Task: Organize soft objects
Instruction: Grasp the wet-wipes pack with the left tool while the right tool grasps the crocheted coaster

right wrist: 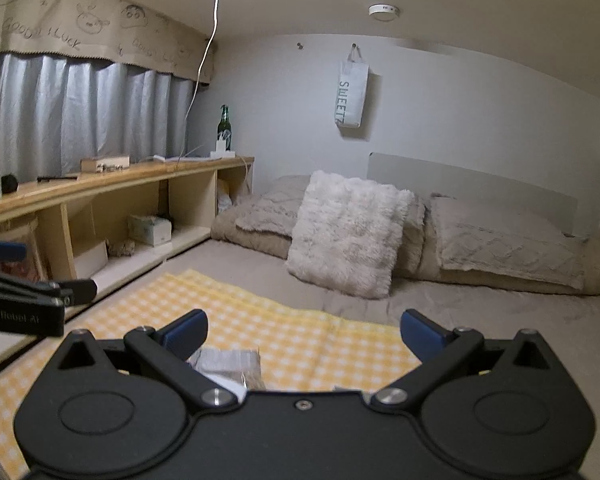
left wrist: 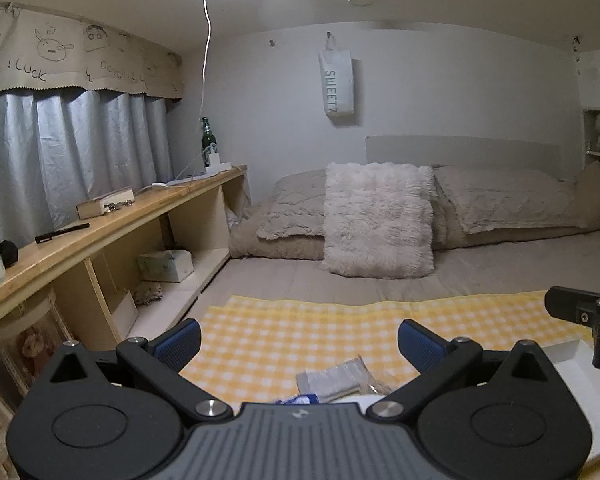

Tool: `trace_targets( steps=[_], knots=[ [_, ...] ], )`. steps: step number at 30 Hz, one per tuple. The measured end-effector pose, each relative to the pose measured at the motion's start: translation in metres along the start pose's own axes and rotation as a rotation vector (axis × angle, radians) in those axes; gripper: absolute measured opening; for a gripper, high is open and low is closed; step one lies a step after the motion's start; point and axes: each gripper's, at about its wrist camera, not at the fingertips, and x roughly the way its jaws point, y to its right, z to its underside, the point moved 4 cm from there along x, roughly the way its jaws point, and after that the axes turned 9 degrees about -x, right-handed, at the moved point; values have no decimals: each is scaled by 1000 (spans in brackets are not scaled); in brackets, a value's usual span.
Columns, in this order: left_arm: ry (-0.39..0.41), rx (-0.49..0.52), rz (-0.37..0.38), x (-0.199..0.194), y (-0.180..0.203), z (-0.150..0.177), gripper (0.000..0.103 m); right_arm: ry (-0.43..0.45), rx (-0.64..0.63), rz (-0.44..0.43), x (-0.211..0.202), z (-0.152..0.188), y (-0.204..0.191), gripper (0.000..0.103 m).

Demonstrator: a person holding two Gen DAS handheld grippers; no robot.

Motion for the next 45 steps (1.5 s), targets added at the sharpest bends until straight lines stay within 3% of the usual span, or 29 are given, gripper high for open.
trace_targets(
  steps=[5, 10, 15, 17, 20, 27, 31, 39, 41, 45],
  knots=[
    [-42, -42, -39, 43, -6, 12, 103, -30, 52, -26, 35, 10, 2, 103],
    [-175, -88, -56, 93, -16, 32, 103, -99, 70, -43, 74, 31, -2, 103],
    [-271, -106, -32, 135, -30, 56, 103, -157, 44, -123, 105, 59, -16, 103],
    [-322, -100, -63, 151, -34, 66, 103, -169, 31, -157, 116, 72, -25, 103],
    [-364, -75, -120, 174, -41, 80, 103, -244, 10, -216, 132, 88, -37, 103],
    [-528, -99, -107, 226, -48, 114, 103, -464, 26, -382, 168, 120, -68, 103],
    [-598, -120, -79, 245, -46, 130, 103, -585, 111, -422, 185, 136, -80, 103],
    [-710, -123, -115, 265, -54, 151, 101, -715, 97, -485, 202, 158, -115, 103],
    [-727, -143, -104, 265, -57, 153, 93, -735, 87, -481, 205, 162, -120, 101],
    [-748, -152, -100, 265, -65, 157, 83, -781, 97, -485, 212, 170, -125, 87]
  ],
)
